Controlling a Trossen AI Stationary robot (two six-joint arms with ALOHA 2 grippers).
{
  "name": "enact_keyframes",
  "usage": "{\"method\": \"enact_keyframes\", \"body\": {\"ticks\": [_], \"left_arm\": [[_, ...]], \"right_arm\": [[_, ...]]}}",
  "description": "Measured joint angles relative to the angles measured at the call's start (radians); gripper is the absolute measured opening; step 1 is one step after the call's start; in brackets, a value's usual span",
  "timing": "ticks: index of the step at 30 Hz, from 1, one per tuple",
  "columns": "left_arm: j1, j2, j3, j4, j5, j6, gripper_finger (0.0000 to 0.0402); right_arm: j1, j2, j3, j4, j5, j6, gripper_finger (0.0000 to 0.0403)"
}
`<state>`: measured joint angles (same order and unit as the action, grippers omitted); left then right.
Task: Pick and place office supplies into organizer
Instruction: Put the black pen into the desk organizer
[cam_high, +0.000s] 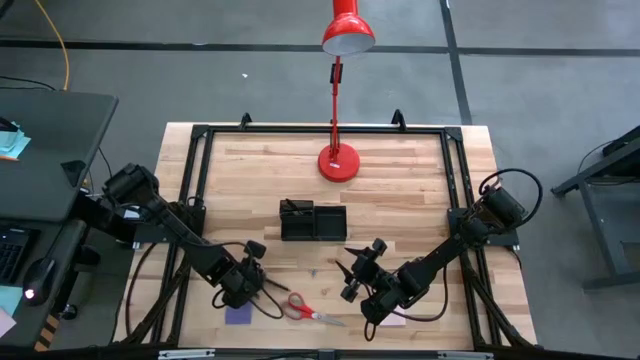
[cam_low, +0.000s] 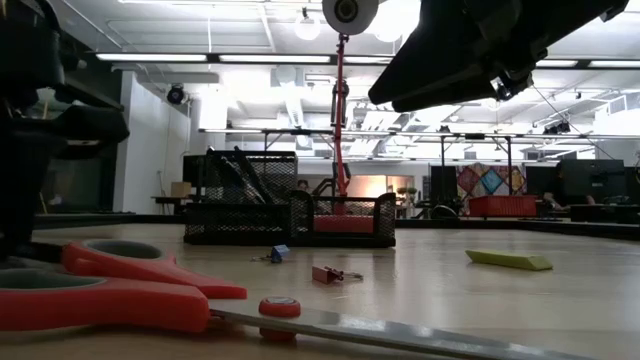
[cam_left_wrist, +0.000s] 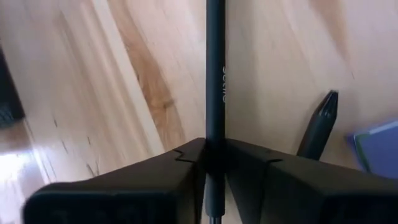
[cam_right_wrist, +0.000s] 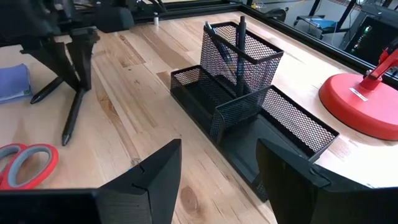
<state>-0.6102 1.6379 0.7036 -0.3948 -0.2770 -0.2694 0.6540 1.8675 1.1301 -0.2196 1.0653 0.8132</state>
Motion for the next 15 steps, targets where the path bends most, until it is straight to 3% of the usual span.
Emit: {"method": "enact_keyframes", "body": {"ticks": [3, 9, 15], "left_arm": [[0.000, 0.000, 0.000, -0.006, -0.031, -0.026, 0.0020], [0.001, -0.046, 0.029, -0.073, -0.032, -0.056, 0.0024], [0.002, -0.054, 0.128, -0.251, -0.180, -0.098, 0.0041]], "right_arm": [[0.000, 0.000, 0.000, -0.001, 0.000, 0.000, 0.0199], [0.000, 0.000, 0.000, 0.015, 0.000, -0.002, 0.0197], [0.000, 0.000, 0.000, 0.081, -0.071, -0.123, 0.0197]]}}
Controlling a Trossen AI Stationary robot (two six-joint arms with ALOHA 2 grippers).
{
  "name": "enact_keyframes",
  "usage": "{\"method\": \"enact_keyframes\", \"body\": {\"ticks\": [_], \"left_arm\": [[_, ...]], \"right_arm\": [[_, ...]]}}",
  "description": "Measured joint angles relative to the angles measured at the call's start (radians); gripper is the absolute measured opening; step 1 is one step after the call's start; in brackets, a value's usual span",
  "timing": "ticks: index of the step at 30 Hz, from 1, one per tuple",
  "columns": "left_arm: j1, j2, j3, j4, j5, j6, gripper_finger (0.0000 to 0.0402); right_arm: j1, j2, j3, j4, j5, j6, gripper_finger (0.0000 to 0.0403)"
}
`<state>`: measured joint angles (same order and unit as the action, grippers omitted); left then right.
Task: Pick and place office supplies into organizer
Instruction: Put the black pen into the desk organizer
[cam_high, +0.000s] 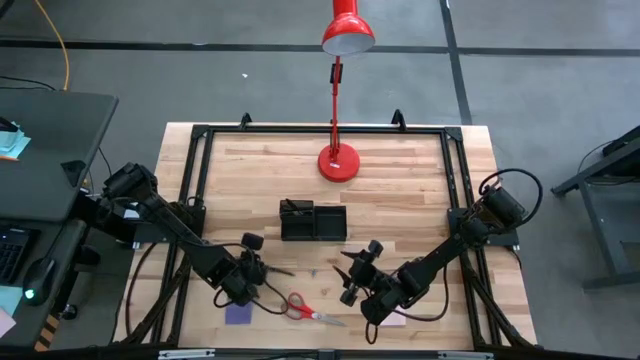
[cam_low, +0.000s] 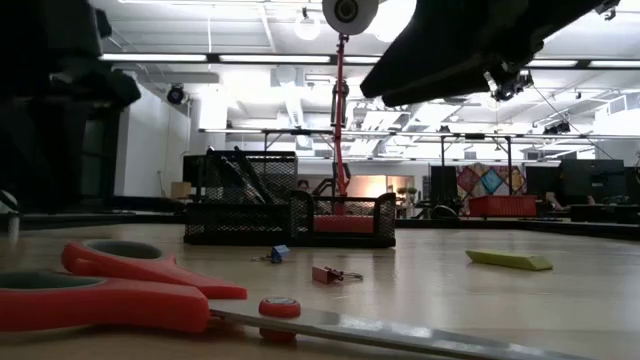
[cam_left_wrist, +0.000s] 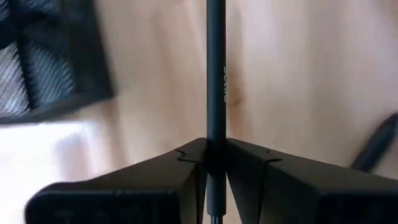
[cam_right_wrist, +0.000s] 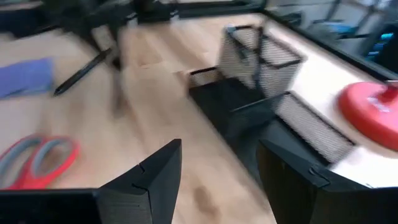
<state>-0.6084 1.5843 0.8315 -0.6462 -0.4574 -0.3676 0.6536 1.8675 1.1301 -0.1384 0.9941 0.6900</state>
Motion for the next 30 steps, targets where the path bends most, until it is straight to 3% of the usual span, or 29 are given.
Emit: {"method": "enact_keyframes", "body": {"ticks": [5, 11, 15, 24, 30], "left_arm": [[0.001, -0.001, 0.060, -0.064, -0.008, 0.047, 0.0017], [0.000, -0.001, 0.118, -0.063, -0.035, 0.081, 0.0034], [-0.001, -0.002, 0.140, -0.007, -0.033, 0.124, 0.0048], [0.028, -0.002, 0.164, 0.032, 0.017, 0.159, 0.0021], [0.048, -0.002, 0.165, 0.058, 0.035, 0.185, 0.0051]], "right_arm": [[-0.038, 0.001, 0.000, 0.122, -0.181, -0.150, 0.0197], [-0.144, 0.001, 0.012, 0.163, -0.490, -0.229, 0.0197], [-0.191, 0.001, 0.033, 0.126, -0.559, -0.345, 0.0197], [-0.220, 0.000, 0.190, -0.020, -0.590, -0.433, 0.0197], [-0.265, 0.000, 0.220, -0.041, -0.839, -0.355, 0.0197]]}}
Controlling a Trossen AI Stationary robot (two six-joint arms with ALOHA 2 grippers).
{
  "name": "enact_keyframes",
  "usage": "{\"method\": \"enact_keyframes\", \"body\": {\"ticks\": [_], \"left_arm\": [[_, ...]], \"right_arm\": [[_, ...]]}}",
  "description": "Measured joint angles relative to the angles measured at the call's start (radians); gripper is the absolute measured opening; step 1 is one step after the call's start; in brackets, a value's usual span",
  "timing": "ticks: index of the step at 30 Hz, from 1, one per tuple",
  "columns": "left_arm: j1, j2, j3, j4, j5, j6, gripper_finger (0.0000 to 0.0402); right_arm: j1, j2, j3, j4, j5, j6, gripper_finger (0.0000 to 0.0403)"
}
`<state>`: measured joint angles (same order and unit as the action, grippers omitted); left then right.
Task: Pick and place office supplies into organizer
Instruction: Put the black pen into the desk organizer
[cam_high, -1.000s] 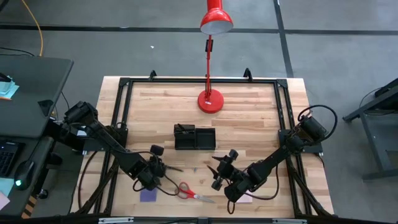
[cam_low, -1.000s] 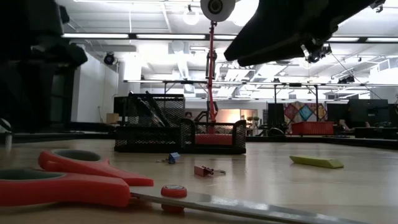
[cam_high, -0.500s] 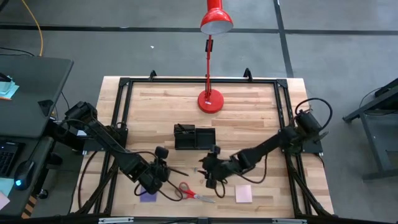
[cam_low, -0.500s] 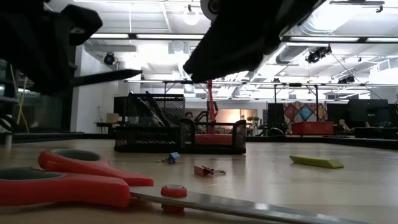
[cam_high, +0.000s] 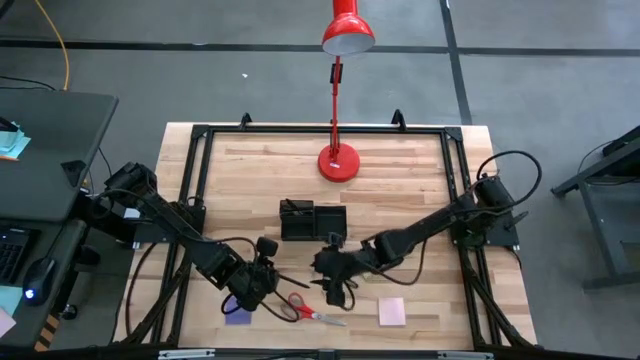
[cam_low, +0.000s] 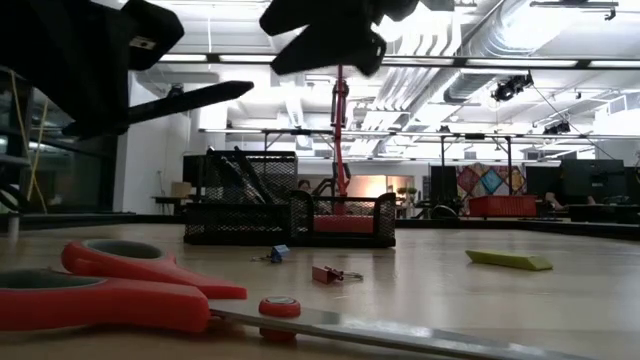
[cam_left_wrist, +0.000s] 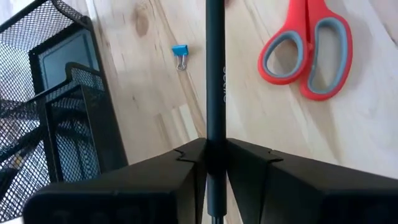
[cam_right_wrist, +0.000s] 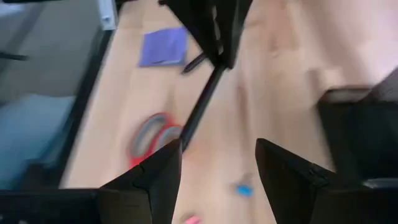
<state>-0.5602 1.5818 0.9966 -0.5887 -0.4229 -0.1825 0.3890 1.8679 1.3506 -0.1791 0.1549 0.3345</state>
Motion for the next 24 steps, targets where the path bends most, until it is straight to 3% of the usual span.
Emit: {"method": "enact_keyframes", "body": {"ticks": [10, 14, 24], "left_arm": [[-0.003, 0.005, 0.000, 0.059, 0.011, 0.048, 0.0021], [-0.003, 0.005, 0.000, 0.062, 0.011, 0.052, 0.0038], [-0.010, 0.005, 0.001, 0.074, 0.008, 0.066, 0.0021]], "right_arm": [[-0.108, -0.001, 0.001, 0.099, -0.437, 0.068, 0.0197], [-0.135, -0.001, 0.000, 0.106, -0.479, 0.098, 0.0197], [-0.190, 0.120, -0.071, 0.373, -0.753, 0.251, 0.0197]]}}
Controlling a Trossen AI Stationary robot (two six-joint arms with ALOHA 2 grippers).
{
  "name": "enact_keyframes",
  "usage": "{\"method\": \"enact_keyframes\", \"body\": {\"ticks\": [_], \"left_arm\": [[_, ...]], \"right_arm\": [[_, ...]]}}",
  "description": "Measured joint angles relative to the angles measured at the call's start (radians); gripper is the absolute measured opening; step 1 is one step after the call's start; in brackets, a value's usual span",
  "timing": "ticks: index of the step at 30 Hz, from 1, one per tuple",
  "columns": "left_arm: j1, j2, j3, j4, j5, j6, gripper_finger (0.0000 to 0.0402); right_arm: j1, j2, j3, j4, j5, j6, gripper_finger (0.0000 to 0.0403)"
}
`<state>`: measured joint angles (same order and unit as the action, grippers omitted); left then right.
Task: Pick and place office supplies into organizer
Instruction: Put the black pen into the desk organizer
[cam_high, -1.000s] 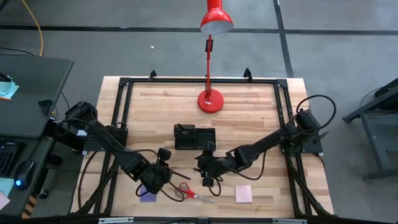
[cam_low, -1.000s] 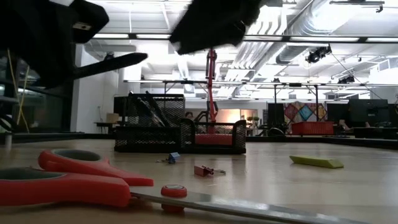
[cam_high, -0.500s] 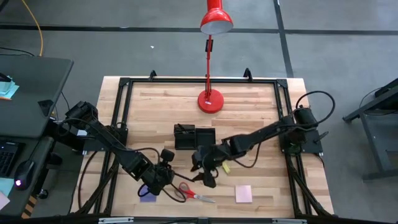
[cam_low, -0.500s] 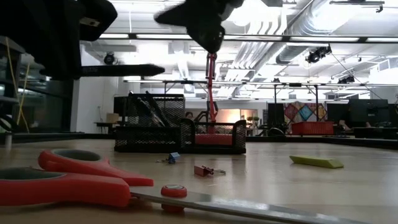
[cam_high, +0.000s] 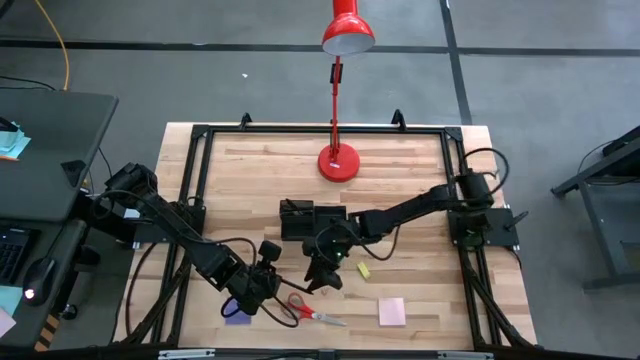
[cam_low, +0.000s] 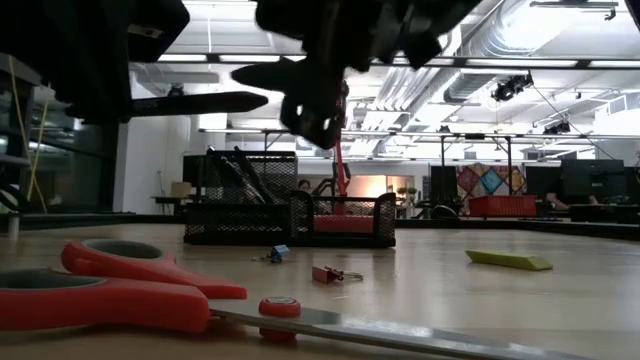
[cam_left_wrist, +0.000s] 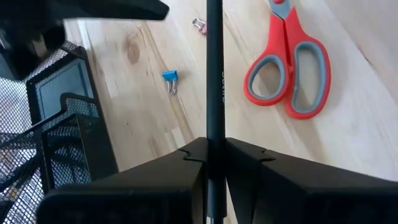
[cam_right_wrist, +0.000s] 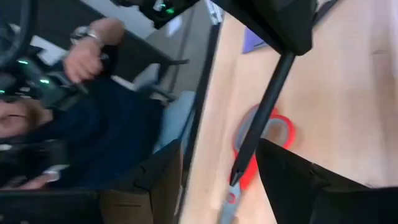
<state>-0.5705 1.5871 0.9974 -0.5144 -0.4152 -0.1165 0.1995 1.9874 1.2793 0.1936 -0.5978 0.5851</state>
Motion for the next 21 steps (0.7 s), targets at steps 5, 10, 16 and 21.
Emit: {"method": "enact_keyframes", "body": {"ticks": [5, 10, 16, 21], "left_arm": [[0.000, 0.000, 0.000, 0.011, 0.003, -0.001, 0.0035], [0.000, 0.000, 0.000, 0.023, 0.004, 0.000, 0.0019], [0.001, 0.000, 0.000, 0.031, 0.003, 0.007, 0.0033], [0.001, 0.000, 0.000, 0.061, 0.004, 0.034, 0.0026]], "right_arm": [[-0.014, 0.027, 0.000, 0.017, -0.016, -0.008, 0.0197], [-0.027, 0.030, 0.000, 0.033, 0.015, -0.041, 0.0197], [-0.033, 0.033, 0.000, 0.035, 0.033, -0.050, 0.0197], [-0.048, 0.083, 0.000, 0.083, 0.009, -0.016, 0.0197]]}}
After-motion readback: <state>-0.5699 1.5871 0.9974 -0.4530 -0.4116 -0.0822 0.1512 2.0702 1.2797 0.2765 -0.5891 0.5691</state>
